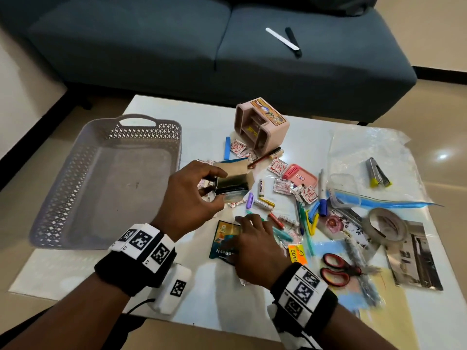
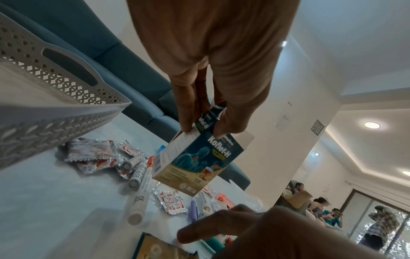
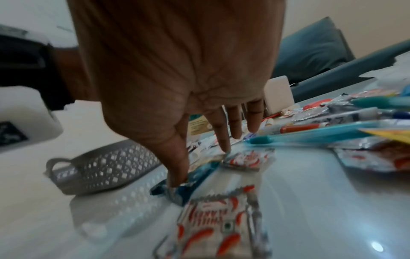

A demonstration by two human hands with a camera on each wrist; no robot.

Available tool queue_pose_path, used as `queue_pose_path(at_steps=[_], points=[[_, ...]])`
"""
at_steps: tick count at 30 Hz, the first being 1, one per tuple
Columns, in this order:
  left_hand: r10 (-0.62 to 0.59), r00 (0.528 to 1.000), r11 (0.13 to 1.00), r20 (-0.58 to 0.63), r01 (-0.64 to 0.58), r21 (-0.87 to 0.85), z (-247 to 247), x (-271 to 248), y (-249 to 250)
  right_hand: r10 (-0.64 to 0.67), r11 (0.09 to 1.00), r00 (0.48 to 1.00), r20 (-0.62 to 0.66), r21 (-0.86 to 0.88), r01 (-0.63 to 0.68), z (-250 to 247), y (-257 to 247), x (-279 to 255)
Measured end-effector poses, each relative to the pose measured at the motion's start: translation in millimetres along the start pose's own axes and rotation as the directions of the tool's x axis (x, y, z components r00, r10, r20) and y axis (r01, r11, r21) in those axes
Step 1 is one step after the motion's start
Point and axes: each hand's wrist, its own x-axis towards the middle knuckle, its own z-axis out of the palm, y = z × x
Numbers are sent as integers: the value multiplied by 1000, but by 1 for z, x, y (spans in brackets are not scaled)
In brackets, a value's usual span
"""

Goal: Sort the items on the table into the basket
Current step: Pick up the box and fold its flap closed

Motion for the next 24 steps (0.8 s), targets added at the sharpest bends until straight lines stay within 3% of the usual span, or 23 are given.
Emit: queue_pose_path(at_steps=[5,9,12,15,20,21,23,24], points=[[-5,1000,1000,-13,5,-7,-3,1,0,9,999,997,-83,-38,-12,2,-2,1],[-12,1000,1000,-11,11,-24,-4,0,3,43,994,999,-14,98,-42,-6,2,2],[-18,1000,999,-2,18,-35,-3,-1,4,104,964,994,-41,249,-91,-9,4,3],[-22,1000,999,8,22,-30,1,-3,5,169,853,985,-43,506,-125,-22,9,0],[-41,999,996,26,43,-80,5,-4,6,-152,684,987,48,726,70,-103,61,-18],[-40,998,995,38,43,-85,5,-4,6,-159,590,987,-22,799,113,-121,70,-26],[-34,998,993,55,40,-107,8,-5,8,-27,393,965,-259,885,249,-147,81,-39],[-36,997,992,62,43,-116,10,-6,8,65,369,922,-381,868,332,-154,82,-43]])
